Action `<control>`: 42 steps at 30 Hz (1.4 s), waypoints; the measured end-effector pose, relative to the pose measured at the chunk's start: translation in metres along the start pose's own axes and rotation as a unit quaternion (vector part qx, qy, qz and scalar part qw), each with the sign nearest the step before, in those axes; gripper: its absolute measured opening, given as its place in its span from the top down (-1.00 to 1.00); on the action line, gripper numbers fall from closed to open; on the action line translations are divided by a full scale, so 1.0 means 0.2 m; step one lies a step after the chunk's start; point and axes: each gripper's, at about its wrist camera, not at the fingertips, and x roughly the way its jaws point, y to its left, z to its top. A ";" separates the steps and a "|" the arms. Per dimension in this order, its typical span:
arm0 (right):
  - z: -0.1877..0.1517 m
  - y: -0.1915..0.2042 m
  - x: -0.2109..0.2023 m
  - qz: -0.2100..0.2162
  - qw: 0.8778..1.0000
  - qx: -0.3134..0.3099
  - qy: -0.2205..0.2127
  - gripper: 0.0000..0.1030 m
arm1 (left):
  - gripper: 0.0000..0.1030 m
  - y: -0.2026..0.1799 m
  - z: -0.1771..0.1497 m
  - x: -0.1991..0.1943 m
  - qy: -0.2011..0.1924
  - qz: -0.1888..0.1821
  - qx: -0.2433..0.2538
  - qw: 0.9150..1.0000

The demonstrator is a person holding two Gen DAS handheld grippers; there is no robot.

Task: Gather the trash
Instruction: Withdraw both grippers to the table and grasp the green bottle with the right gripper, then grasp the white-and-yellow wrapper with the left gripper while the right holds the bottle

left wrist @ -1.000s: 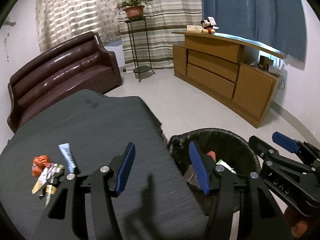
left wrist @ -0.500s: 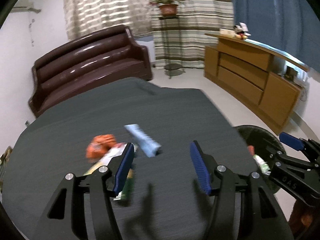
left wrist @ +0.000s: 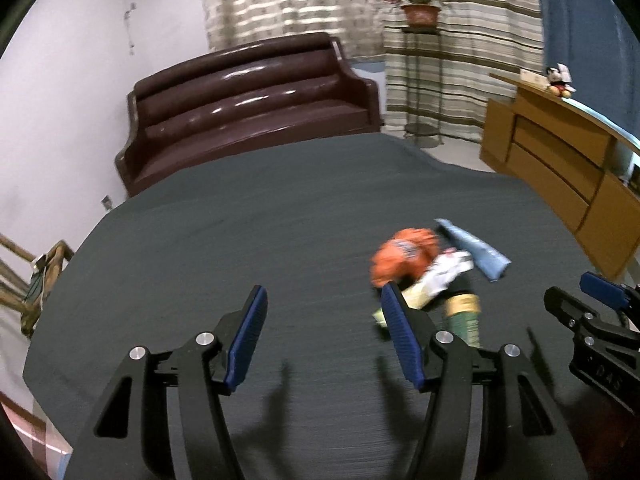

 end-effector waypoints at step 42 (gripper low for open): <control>0.02 -0.07 0.08 -0.050 0.998 0.025 0.026 0.55 | -0.14 -0.14 0.01 0.12 0.020 -0.085 0.045 0.995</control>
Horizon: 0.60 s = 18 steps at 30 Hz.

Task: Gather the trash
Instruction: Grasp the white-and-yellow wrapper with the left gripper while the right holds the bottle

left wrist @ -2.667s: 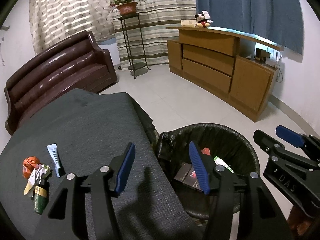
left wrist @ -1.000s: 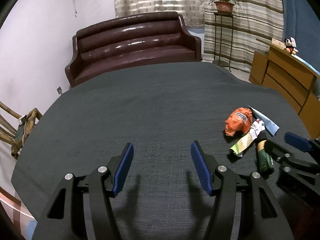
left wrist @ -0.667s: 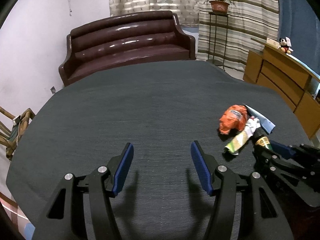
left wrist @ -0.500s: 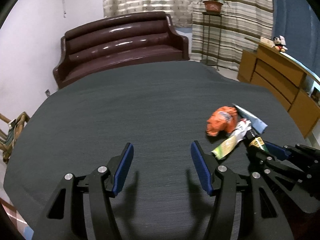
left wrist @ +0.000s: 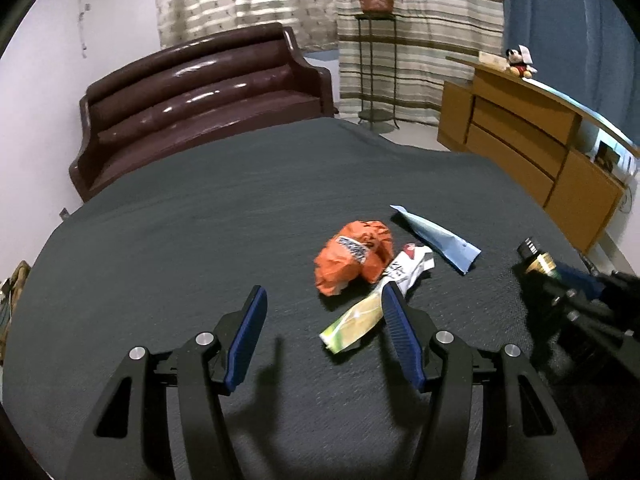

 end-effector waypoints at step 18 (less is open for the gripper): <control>0.01 -0.15 0.05 0.018 1.000 0.024 0.001 0.55 | 0.52 -0.09 -0.02 0.08 0.030 -0.028 0.033 0.999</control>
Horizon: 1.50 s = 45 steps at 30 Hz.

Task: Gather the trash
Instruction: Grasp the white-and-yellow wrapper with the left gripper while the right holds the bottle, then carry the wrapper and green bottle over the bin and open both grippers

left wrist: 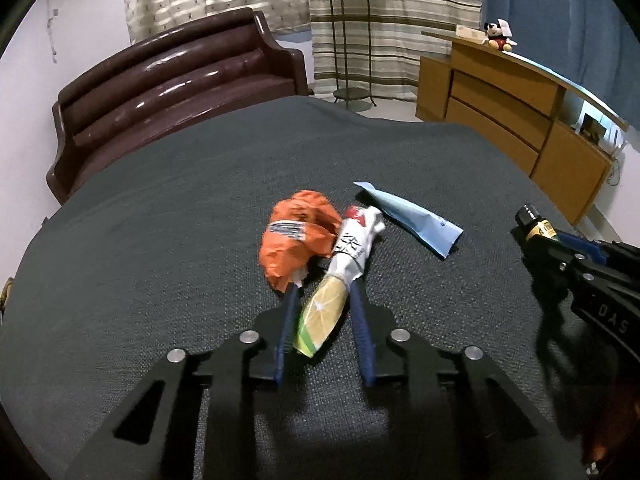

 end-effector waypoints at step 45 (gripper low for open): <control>-0.03 -0.13 -0.19 -0.012 0.999 0.004 -0.035 0.55 | 0.67 -0.17 0.05 -0.13 -0.034 -0.008 -0.024 0.999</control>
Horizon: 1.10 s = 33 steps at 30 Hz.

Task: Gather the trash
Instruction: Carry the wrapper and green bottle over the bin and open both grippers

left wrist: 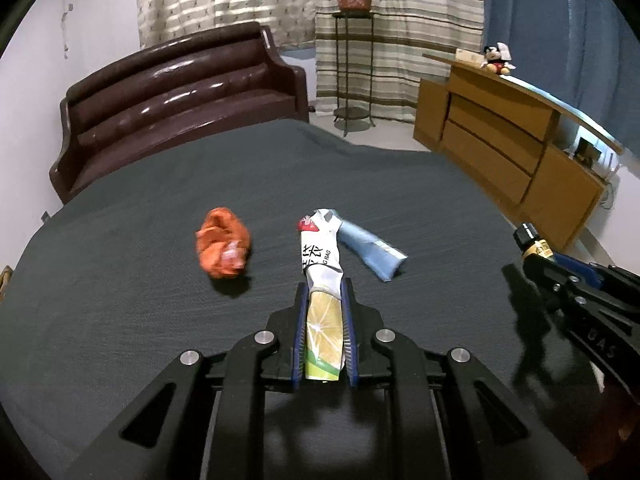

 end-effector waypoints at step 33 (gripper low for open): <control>-0.07 -0.82 -0.17 -0.111 0.990 0.079 -0.034 0.54 | 0.67 -0.89 0.10 0.10 -0.004 -0.081 0.096 0.992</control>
